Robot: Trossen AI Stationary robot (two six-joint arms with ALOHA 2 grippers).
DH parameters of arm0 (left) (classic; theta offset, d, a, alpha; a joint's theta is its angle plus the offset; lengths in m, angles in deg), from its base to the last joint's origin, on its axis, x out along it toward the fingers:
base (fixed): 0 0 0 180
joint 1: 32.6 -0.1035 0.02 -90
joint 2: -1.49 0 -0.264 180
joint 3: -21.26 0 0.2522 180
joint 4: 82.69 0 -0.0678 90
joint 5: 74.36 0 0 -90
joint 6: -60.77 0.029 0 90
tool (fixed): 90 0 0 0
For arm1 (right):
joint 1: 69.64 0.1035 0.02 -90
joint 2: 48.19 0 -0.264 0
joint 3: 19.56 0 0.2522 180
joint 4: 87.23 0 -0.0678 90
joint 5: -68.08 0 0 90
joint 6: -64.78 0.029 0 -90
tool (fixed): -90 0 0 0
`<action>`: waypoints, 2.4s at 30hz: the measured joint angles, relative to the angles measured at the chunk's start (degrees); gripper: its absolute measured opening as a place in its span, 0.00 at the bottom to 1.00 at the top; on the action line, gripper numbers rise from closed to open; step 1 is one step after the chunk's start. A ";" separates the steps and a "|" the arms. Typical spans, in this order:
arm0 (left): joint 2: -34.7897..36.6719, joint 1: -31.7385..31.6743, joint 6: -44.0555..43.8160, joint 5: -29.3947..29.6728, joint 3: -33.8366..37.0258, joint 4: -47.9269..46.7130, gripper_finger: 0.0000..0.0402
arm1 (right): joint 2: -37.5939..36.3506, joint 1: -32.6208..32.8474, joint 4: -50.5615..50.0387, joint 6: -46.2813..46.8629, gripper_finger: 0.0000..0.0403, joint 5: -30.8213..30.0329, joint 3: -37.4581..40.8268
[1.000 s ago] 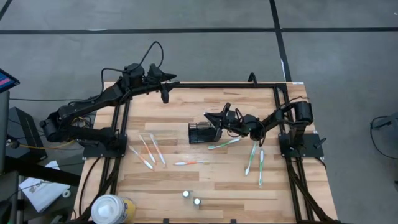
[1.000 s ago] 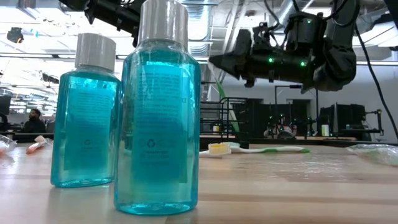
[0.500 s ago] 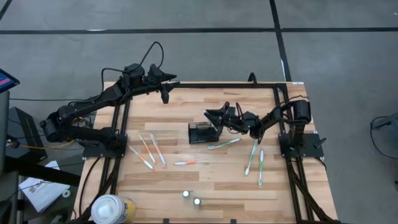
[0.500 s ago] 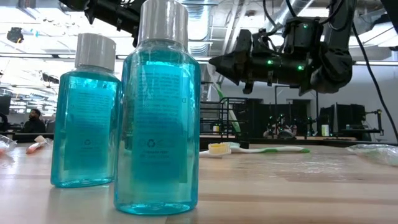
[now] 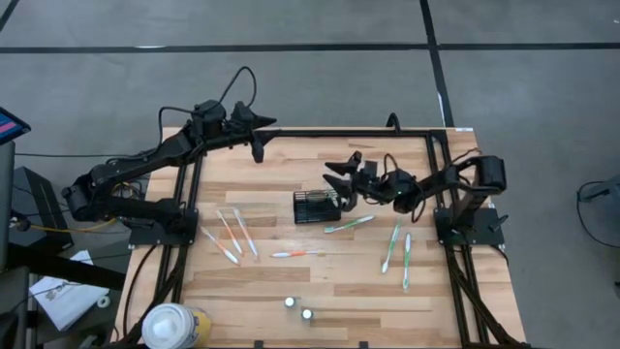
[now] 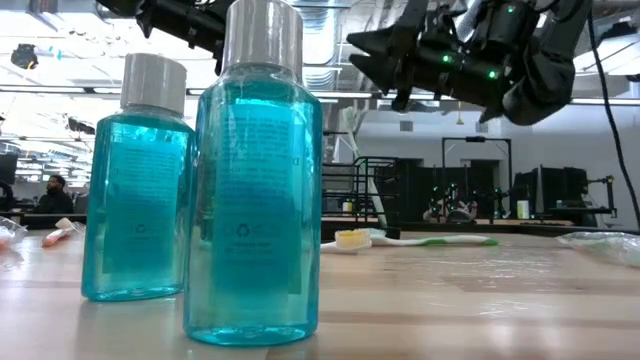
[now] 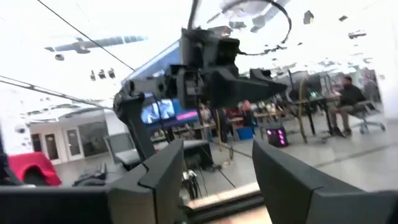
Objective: Pick & Place toothbrushing station
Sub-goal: Put the top green toothbrush into the wire organizer
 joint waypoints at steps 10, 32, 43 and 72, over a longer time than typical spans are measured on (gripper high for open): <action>0.00 2.24 -2.77 -2.31 0.02 0.25 0.44 | -9.88 -1.36 -5.98 -0.65 0.45 0.25 0.03; 0.12 14.32 -20.77 -7.50 -23.58 1.07 0.44 | -27.66 1.54 -116.70 1.94 0.38 -2.74 -51.04; -0.19 21.62 -5.71 10.14 -23.85 -26.05 0.44 | -26.75 4.69 -153.92 6.34 0.39 -2.97 -55.71; -10.87 47.89 -14.73 37.97 -21.75 -29.73 0.48 | -35.39 21.27 -133.44 25.57 0.41 0.21 -30.34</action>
